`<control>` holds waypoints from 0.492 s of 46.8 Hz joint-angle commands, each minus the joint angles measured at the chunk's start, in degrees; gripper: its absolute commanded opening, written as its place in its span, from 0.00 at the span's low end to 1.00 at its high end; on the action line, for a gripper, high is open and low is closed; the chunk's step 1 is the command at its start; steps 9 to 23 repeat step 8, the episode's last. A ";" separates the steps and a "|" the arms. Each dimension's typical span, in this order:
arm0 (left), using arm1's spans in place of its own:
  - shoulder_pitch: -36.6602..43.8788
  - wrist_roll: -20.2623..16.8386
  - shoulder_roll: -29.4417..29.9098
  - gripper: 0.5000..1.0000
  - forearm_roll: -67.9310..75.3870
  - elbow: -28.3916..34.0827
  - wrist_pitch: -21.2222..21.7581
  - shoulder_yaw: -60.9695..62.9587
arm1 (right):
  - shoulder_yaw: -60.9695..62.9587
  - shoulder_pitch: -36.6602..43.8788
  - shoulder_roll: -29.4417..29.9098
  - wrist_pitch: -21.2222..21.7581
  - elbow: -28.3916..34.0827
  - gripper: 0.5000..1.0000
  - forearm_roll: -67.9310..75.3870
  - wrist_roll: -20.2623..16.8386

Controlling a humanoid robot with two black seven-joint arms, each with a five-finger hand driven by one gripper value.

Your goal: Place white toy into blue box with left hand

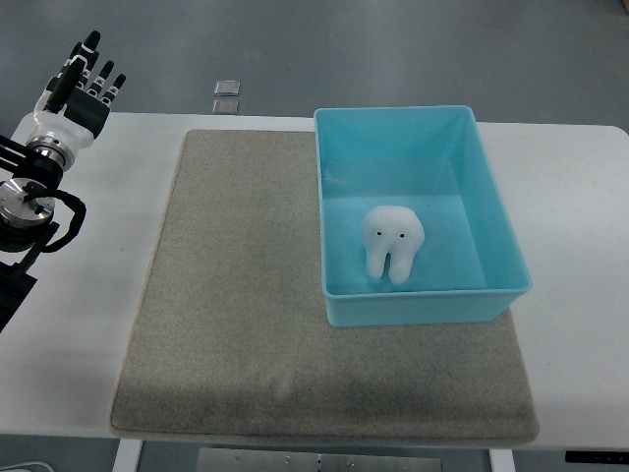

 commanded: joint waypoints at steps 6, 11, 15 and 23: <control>-0.04 -0.09 -0.09 0.99 0.02 0.01 0.01 0.01 | 0.00 0.11 0.00 0.01 0.27 0.87 -0.27 -0.04; -0.04 -0.09 -0.09 0.99 0.02 0.01 -0.16 -0.08 | -0.09 0.11 0.00 0.01 0.36 0.87 -0.53 0.05; -0.04 -0.09 -0.09 0.99 0.02 0.01 -0.16 -0.08 | -0.09 0.11 0.00 0.01 0.36 0.87 -0.53 0.05; -0.04 -0.09 -0.09 0.99 0.02 0.01 -0.16 -0.08 | -0.09 0.11 0.00 0.01 0.36 0.87 -0.53 0.05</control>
